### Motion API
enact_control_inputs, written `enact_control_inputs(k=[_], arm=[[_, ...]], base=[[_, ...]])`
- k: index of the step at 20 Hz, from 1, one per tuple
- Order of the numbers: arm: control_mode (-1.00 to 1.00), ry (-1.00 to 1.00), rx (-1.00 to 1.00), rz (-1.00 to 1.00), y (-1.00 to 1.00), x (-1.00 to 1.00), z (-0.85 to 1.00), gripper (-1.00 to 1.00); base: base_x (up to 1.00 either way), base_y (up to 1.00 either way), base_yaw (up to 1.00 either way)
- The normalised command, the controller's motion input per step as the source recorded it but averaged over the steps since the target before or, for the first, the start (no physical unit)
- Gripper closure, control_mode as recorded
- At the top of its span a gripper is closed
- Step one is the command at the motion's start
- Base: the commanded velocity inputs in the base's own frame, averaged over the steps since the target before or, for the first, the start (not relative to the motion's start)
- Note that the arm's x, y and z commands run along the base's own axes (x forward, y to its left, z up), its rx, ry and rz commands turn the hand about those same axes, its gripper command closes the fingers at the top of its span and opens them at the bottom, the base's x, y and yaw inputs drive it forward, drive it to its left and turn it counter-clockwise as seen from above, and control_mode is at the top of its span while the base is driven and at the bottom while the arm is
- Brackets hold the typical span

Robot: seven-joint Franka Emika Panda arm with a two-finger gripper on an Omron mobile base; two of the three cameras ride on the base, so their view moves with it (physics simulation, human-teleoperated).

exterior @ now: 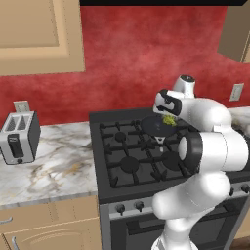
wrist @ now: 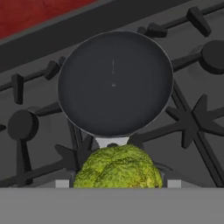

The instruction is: Put the carrot and broccoli in the pan. Then turn on the rear center burner and set the heat to medium.

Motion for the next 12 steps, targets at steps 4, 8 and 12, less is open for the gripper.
enact_control_inputs(k=[4,8,12], arm=[[-1.0,0.0,-0.05,-0.05,-0.12,0.25,-0.03,1.0],[-1.0,0.0,-0.05,-0.02,-0.02,0.37,0.0,1.0],[-1.0,0.0,-0.01,0.0,0.0,0.32,-0.01,1.0]], base=[[0.0,0.0,0.0],[0.0,0.0,0.0],[0.0,0.0,0.0]])
